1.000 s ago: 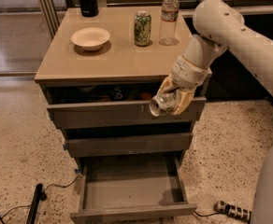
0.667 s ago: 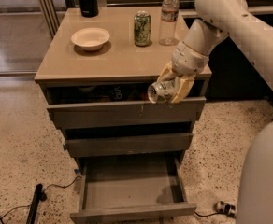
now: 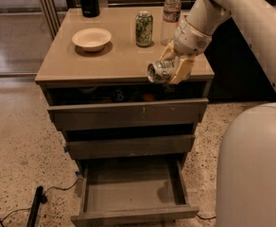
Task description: Pick 7up can from bottom drawer and place on counter
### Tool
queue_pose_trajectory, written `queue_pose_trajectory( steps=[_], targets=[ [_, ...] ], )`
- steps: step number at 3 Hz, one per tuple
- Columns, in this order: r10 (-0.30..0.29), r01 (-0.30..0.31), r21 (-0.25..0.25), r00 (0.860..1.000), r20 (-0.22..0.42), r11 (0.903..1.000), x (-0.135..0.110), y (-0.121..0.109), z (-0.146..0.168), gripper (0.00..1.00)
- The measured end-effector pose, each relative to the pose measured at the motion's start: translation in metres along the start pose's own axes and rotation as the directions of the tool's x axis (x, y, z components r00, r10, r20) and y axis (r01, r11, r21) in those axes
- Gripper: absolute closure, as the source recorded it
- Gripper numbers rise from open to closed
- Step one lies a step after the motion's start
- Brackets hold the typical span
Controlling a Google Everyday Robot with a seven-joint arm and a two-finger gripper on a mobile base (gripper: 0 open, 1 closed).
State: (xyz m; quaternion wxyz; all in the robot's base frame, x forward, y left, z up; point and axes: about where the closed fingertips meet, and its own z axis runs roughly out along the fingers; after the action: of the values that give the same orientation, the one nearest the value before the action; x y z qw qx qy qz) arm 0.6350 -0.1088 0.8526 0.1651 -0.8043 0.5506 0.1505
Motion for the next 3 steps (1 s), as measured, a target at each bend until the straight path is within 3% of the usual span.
queue_pose_trajectory(
  steps=[2,3],
  targets=[
    [-0.001,0.002,0.030,0.999,-0.035,0.9996,0.007,-0.035,0.003,1.00],
    [-0.040,0.043,0.031,0.996,-0.078,0.9986,0.007,-0.057,0.013,1.00]
  ],
)
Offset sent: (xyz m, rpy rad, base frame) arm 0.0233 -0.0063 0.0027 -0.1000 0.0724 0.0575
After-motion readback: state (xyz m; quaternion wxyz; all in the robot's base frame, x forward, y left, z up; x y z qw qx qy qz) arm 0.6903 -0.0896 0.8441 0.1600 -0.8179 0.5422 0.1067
